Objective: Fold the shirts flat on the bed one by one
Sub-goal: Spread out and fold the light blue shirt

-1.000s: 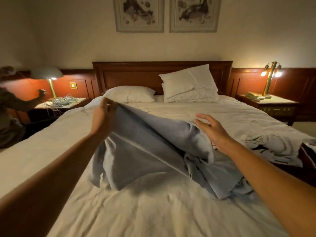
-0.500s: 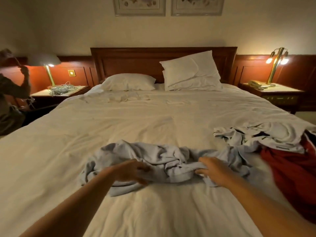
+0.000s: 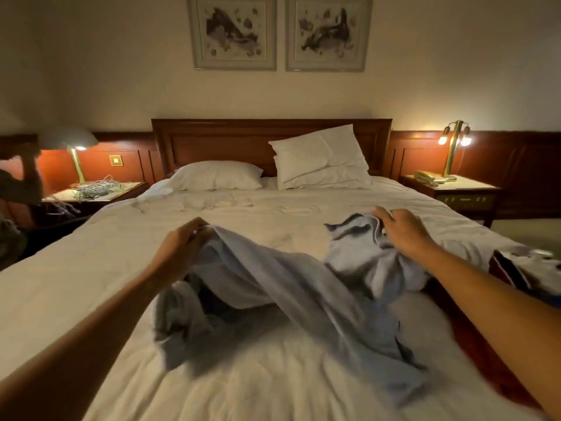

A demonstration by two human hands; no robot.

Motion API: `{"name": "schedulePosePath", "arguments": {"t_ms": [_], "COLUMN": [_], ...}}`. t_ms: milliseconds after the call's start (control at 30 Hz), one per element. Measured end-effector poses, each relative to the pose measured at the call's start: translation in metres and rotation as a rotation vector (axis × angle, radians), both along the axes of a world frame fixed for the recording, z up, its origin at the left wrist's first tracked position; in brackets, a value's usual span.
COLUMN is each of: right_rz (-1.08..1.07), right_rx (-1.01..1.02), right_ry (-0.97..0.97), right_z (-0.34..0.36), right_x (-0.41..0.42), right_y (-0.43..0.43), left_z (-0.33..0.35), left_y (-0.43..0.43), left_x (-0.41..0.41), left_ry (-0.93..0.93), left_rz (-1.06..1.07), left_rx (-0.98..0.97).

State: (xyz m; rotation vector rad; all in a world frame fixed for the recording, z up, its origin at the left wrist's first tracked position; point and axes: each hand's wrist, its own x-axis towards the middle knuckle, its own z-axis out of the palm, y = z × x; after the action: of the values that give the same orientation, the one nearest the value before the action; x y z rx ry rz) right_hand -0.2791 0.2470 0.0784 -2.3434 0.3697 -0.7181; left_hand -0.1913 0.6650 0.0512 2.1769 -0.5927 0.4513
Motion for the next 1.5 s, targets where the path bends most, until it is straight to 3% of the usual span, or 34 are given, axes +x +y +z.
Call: {"name": "schedulePosePath", "arguments": {"t_ms": [100, 233, 367, 467, 567, 700, 833, 967, 1067, 1200, 1333, 1400, 1500], "right_rz": [-0.069, 0.011, 0.165, 0.39, 0.445, 0.371, 0.366, 0.398, 0.367, 0.326, 0.279, 0.244, 0.177], "right_rx": [0.06, 0.008, 0.101, 0.28, 0.36, 0.12, 0.209, 0.277, 0.364, 0.203, 0.009, -0.019, -0.034], "right_ry": [-0.017, 0.111, 0.019, 0.114, 0.111, 0.079, -0.087, -0.188, -0.101, -0.068, -0.061, -0.07, -0.077], "right_z": [0.026, 0.03, -0.004, -0.045, -0.082, -0.095, -0.078, -0.033, 0.006, 0.049, 0.071, 0.068, 0.056], "right_x": [-0.003, -0.014, -0.038, -0.054, -0.055, -0.047, -0.037, -0.041, -0.045, -0.044, -0.045, -0.047, -0.054], "right_y": [-0.01, 0.008, 0.077, 0.145, 0.192, 0.213, 0.202, 0.157, 0.127, 0.1, 0.085, 0.082, 0.088], "left_z": [0.044, 0.077, 0.086, 0.088, 0.096, 0.112, 0.121, 0.124, 0.119, 0.113, 0.121, 0.127, 0.134], "left_y": [0.019, 0.018, -0.007, -0.027, -0.035, -0.029, 0.001, 0.03, 0.036, 0.028, 0.02, 0.013, -0.004], "left_x": [-0.009, -0.022, -0.035, -0.046, -0.054, -0.059, -0.058, -0.063, -0.074, -0.091, -0.094, -0.095, -0.095], "left_ry": [-0.104, -0.164, -0.134, -0.075, -0.031, 0.043, -0.022, -0.104, -0.09, -0.279, -0.46, -0.579, -0.6], "left_rz": [0.038, 0.094, 0.051, 0.006, -0.034, -0.129, -0.05, 0.009, -0.054, -0.121, -0.146, -0.212, -0.239], "left_rx": [-0.042, -0.046, 0.047, 0.062, 0.02, -0.059, -0.031, 0.144, 0.395, 0.721, 0.82, 0.779, 0.673]}}
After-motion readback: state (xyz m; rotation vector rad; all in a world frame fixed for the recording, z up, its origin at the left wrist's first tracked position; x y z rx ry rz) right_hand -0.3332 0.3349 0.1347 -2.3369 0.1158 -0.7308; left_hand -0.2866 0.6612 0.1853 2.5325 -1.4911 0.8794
